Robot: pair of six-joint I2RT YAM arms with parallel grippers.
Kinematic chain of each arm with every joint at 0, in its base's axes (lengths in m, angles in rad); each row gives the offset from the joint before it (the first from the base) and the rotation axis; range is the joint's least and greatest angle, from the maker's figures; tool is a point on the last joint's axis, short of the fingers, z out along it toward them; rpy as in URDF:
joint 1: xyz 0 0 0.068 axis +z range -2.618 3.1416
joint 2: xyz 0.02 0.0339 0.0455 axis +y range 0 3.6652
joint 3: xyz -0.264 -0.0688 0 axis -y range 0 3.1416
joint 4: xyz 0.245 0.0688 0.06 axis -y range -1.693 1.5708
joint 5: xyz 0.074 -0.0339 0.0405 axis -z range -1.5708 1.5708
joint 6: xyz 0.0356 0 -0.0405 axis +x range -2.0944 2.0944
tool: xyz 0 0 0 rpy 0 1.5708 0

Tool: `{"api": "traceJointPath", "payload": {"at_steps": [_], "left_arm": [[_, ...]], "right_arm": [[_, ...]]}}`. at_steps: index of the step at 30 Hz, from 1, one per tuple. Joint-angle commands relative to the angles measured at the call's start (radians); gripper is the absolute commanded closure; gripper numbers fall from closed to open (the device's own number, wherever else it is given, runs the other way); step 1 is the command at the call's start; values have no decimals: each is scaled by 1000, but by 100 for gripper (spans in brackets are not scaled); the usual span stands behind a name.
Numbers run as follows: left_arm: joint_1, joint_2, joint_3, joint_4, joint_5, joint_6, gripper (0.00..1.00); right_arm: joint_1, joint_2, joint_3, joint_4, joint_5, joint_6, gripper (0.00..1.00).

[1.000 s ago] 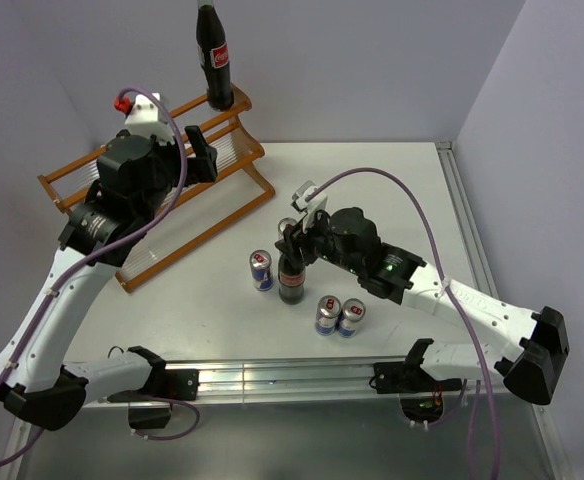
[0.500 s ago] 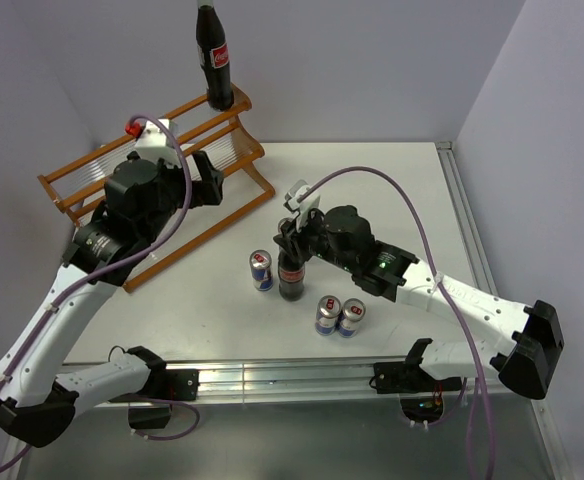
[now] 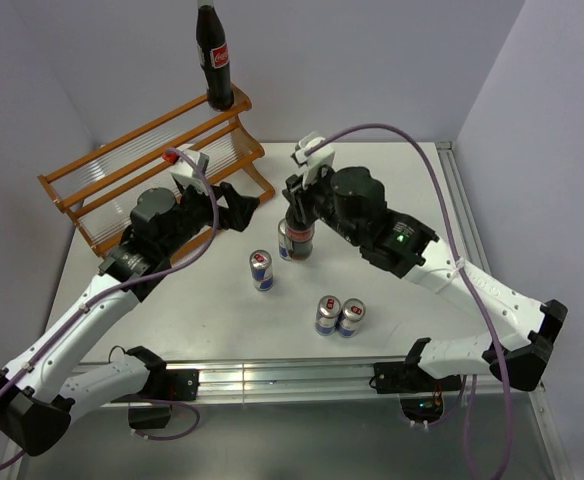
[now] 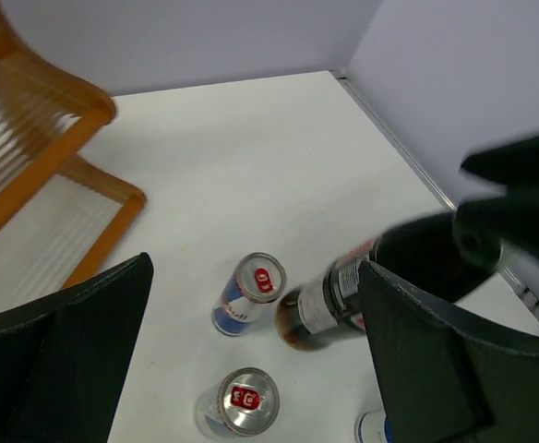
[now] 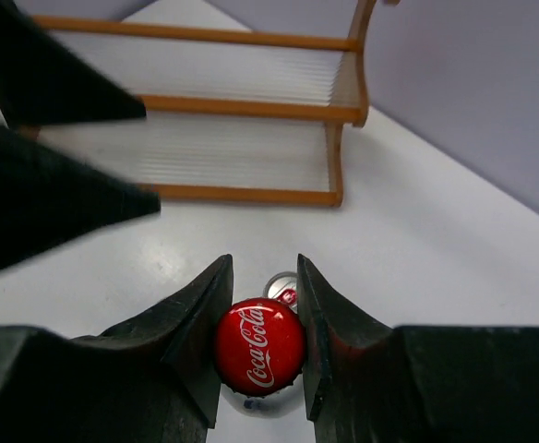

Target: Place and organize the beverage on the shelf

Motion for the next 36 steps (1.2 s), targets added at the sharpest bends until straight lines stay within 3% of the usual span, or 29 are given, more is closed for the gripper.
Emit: {"api": "traceJointPath", "payload": {"at_steps": [1, 7, 14, 19, 24, 33, 35, 36], "left_arm": [[-15, -37, -71, 241, 197, 43, 0], [-78, -34, -168, 399, 309, 119, 0], [-243, 38, -113, 378, 174, 243, 0], [-283, 84, -70, 369, 168, 274, 0], [-308, 124, -36, 353, 142, 292, 1], [-348, 156, -17, 382, 133, 278, 1], [-359, 164, -11, 378, 113, 281, 7], [-360, 167, -8, 367, 110, 283, 19]], "right_arm": [[1, -24, 215, 137, 97, -28, 100], [1, 55, 447, -60, 121, -19, 100], [2, 100, 608, -221, 34, 49, 100], [22, 117, 696, -324, -30, 58, 100], [77, 123, 720, -371, 12, 31, 100], [130, 98, 655, -313, 37, 43, 100], [136, 100, 654, -312, 48, 41, 100], [140, 100, 654, -312, 49, 41, 100]]}}
